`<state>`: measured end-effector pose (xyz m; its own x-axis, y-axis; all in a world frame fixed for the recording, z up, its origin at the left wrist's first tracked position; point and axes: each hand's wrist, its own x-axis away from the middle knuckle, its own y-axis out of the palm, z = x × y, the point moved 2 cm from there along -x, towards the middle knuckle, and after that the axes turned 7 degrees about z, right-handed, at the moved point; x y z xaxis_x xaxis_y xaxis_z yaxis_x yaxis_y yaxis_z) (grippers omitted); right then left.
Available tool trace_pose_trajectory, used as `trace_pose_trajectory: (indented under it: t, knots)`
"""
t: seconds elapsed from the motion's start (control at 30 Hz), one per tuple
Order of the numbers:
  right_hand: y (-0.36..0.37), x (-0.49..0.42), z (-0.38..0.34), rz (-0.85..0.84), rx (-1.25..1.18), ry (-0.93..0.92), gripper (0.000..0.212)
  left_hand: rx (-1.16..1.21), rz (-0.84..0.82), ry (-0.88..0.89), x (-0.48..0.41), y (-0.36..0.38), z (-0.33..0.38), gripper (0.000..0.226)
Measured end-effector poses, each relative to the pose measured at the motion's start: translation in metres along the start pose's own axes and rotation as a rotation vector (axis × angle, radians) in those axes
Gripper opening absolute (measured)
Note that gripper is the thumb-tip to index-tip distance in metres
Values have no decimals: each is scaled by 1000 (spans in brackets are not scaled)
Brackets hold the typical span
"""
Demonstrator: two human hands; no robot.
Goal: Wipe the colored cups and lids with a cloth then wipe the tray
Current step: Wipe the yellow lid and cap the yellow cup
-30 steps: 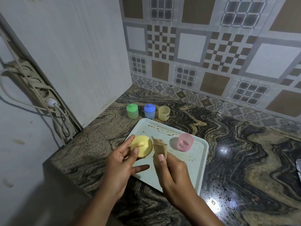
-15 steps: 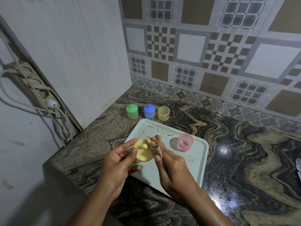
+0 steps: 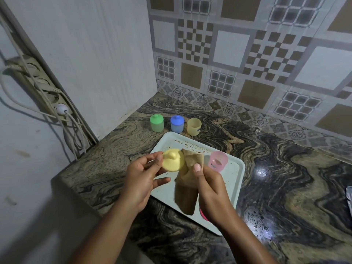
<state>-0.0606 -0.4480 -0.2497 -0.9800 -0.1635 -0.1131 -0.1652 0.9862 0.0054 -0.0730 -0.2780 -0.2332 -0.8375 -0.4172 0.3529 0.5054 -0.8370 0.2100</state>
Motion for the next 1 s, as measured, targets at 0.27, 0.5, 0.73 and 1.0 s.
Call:
trace_pose_trajectory:
  t: [0.27, 0.5, 0.73, 1.0]
  knots:
    - [0, 3, 2, 3, 18, -22, 52, -26, -86, 44, 5, 3, -6, 44]
    - [6, 11, -9, -46, 447, -408, 36, -17, -93, 4, 2, 0, -7, 29]
    - [2, 3, 1, -74, 475, -476, 44, -72, -184, -1, 0, -6, -8, 31]
    - [-6, -1, 10, 78, 145, -1, 60, -54, -215, -26, 0, -8, -12, 32]
